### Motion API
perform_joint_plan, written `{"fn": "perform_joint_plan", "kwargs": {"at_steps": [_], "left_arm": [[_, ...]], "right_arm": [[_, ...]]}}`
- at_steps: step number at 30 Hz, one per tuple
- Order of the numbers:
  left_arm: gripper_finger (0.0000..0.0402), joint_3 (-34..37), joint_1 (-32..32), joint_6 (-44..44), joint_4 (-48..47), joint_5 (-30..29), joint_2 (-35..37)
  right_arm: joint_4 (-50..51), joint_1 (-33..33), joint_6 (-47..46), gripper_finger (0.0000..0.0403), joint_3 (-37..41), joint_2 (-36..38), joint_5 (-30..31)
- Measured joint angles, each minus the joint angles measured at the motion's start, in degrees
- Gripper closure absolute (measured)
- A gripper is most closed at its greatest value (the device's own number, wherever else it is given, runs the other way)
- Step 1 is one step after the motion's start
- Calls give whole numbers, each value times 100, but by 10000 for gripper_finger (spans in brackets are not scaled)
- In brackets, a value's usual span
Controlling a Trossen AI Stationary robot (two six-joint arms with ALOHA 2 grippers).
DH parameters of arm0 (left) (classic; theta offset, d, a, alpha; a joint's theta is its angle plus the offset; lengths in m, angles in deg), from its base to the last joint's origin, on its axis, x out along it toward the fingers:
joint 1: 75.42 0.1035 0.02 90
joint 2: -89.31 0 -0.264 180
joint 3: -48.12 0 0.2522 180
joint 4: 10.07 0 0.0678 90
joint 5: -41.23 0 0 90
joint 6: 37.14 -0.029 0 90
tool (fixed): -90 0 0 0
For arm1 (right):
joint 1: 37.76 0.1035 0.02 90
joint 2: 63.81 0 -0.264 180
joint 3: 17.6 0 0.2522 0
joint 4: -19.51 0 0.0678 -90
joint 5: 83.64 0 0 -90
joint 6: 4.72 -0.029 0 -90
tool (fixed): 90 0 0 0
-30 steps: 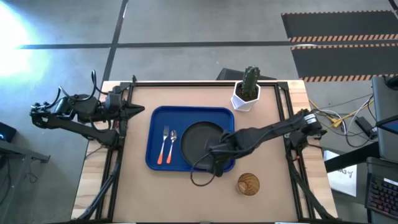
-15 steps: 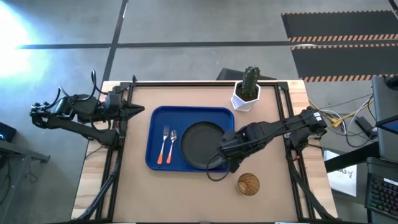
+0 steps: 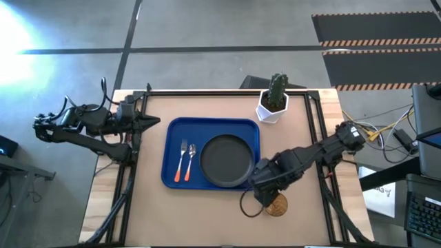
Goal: Pick and place plate/cup/fork/spoon on tray
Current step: Put the brown cup on the blue tray on the top right of the black plate
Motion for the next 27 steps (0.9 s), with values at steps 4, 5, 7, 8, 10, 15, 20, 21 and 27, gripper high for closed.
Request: {"fn": "perform_joint_plan", "kwargs": {"at_steps": [4,5,7,8,10,15,20,21,27], "left_arm": [[402,0,4,-4,0,0,2],[402,0,4,-4,0,0,2],[402,0,4,-4,-2,0,5],[402,0,4,-4,-2,0,0],[402,0,4,-7,-2,0,0],[402,0,4,-7,-4,0,-9],[402,0,4,-7,-4,0,-9],[402,0,3,-7,-4,0,-9],[402,0,2,-7,-7,1,-9]], "right_arm": [[-1,240,-373,241,7,0,-4],[3,299,-448,242,7,0,-1],[-4,408,-608,243,22,0,3],[-1,456,-677,243,43,0,13],[-1,541,-748,243,106,0,86],[0,666,-778,243,331,0,157],[-1,661,-663,245,666,-7,172],[-9,661,-627,246,725,-7,175],[-193,659,-538,251,1101,-7,173]]}}
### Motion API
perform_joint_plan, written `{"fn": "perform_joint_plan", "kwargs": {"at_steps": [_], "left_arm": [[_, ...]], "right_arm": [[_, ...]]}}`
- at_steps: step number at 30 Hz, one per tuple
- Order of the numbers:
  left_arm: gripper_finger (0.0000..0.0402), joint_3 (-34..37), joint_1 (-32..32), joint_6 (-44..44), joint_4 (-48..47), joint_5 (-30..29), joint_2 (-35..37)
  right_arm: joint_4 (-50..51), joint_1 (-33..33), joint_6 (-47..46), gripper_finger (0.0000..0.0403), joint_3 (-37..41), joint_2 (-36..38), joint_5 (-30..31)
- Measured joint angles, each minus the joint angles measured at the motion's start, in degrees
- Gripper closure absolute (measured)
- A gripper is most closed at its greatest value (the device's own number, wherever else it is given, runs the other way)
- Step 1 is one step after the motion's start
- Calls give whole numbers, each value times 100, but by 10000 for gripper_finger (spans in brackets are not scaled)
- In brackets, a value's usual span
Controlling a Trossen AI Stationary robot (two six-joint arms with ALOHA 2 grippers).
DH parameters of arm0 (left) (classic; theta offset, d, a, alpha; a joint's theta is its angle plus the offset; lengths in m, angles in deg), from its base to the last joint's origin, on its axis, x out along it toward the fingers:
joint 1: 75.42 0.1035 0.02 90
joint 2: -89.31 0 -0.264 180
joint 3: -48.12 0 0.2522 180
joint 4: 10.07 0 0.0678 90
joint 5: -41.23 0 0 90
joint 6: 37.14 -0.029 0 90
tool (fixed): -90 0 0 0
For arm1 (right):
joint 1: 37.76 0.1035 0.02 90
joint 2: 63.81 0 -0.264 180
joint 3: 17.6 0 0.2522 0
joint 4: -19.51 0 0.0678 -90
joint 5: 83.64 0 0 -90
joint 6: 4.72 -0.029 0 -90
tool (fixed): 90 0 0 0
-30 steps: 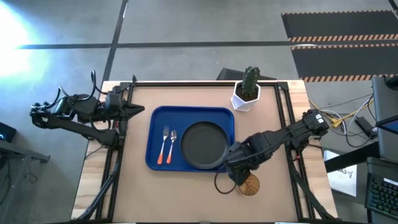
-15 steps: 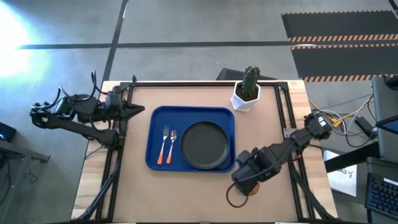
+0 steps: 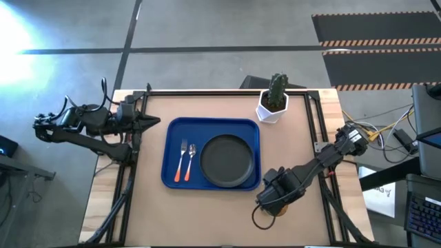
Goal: Pick and place plate/cup/fork/spoon on tray
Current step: Put the brown cup on the blue tray on the top right of the black plate
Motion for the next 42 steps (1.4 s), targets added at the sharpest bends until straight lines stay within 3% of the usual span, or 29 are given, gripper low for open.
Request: {"fn": "perform_joint_plan", "kwargs": {"at_steps": [11,13,18,23,29,33,35,39,42], "left_arm": [[402,0,-4,-2,0,1,-7],[402,0,-4,-1,0,1,-27],[402,0,-2,0,0,1,-67],[402,0,-2,-1,-7,1,-86],[402,0,-2,-2,-24,1,-92],[402,0,-2,-4,-24,1,-83],[402,0,-2,-4,-24,1,-83],[402,0,-2,-8,-25,1,-80],[402,0,2,-9,-31,1,-61]], "right_arm": [[-1065,-2,78,261,901,-2,-2],[-1088,-5,71,283,969,-2,-4],[-1105,-60,194,381,843,21,61],[-1015,-116,217,393,363,127,804],[-403,-213,444,394,-880,188,2584],[-303,-473,1324,394,-1747,190,3943],[-419,-713,2004,394,-2092,191,4340],[-1056,-1421,3651,394,-2542,199,4421],[-1726,-2096,4774,394,-2709,190,3913]]}}
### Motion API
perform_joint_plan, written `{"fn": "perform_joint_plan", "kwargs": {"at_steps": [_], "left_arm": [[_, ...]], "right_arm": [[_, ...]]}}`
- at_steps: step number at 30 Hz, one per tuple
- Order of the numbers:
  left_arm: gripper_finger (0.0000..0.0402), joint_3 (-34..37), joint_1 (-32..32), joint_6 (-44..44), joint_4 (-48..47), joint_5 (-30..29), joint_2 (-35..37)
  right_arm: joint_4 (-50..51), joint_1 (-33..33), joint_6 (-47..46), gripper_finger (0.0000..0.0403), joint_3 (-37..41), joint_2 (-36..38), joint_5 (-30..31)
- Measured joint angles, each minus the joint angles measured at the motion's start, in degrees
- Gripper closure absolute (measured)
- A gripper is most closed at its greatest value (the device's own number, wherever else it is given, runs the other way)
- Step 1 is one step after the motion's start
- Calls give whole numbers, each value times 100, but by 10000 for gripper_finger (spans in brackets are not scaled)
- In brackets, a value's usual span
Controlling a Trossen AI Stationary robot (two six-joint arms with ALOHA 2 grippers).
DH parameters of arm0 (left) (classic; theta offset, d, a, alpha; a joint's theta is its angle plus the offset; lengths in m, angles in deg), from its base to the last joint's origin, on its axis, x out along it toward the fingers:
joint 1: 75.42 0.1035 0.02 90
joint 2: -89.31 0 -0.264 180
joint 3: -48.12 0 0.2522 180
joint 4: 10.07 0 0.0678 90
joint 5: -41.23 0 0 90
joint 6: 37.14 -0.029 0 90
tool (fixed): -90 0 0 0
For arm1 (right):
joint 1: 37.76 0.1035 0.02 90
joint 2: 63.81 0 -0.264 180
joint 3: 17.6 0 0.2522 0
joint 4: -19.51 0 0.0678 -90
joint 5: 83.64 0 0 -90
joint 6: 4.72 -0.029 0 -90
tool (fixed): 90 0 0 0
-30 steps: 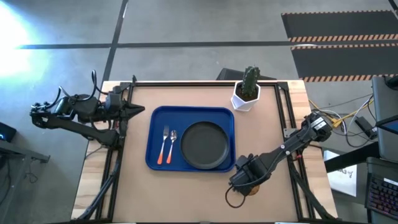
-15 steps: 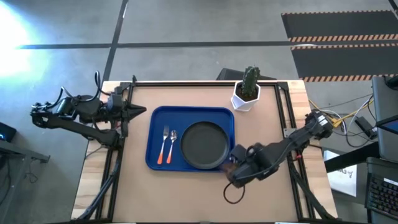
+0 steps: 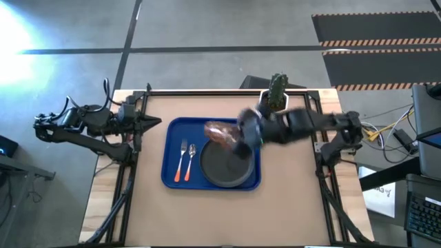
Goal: Pick and place plate/cup/fork/spoon on tray
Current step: Put the brown cup on the blue tray on the top right of the black plate
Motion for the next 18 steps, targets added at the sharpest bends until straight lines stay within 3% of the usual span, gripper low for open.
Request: {"fn": "perform_joint_plan", "kwargs": {"at_steps": [4,7,18], "left_arm": [[402,0,0,0,-63,2,50],[402,0,0,0,-59,0,108],[402,0,-2,0,-172,0,340]], "right_arm": [[-842,-918,940,394,30,-6,-1117],[-797,-1472,1082,394,42,-46,-1658],[1150,-2609,666,394,164,-90,-1712]]}}
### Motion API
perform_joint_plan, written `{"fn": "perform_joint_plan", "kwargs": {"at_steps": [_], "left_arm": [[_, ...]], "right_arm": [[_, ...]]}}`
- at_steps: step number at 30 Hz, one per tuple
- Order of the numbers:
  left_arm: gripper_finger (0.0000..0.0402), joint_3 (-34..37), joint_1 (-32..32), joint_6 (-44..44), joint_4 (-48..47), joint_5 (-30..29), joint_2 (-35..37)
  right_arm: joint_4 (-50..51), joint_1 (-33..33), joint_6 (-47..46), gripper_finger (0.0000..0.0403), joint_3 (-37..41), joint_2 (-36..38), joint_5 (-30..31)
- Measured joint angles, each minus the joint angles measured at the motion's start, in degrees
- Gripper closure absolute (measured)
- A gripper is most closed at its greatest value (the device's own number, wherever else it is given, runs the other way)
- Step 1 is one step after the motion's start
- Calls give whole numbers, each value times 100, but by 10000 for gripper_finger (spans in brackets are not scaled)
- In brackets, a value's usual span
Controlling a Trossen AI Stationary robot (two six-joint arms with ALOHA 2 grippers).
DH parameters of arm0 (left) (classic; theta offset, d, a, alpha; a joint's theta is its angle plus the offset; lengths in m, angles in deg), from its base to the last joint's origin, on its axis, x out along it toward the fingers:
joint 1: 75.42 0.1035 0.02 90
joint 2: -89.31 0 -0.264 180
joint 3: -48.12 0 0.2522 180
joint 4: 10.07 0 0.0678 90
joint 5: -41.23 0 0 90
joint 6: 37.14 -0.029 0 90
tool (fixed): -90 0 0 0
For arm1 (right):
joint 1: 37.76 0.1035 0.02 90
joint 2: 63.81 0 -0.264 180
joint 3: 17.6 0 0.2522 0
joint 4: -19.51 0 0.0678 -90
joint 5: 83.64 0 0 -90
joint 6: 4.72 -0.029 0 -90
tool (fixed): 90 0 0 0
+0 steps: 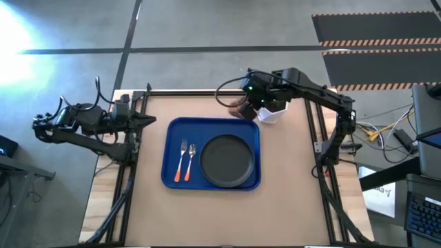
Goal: Pick and place plate/cup/fork/spoon on tray
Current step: Put the brown cup on the blue tray on the top right of the black plate
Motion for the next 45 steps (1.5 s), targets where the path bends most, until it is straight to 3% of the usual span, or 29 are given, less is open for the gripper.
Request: {"fn": "perform_joint_plan", "kwargs": {"at_steps": [17,26,45], "left_arm": [[402,0,-4,0,-29,1,-12],[402,0,-2,2,-33,0,-49],[402,0,2,4,-35,0,-52]], "right_arm": [[209,-62,-422,394,2074,2,-164],[-1171,-72,-368,394,2930,2,-572],[-2656,-315,-400,394,3287,2,-1164]]}}
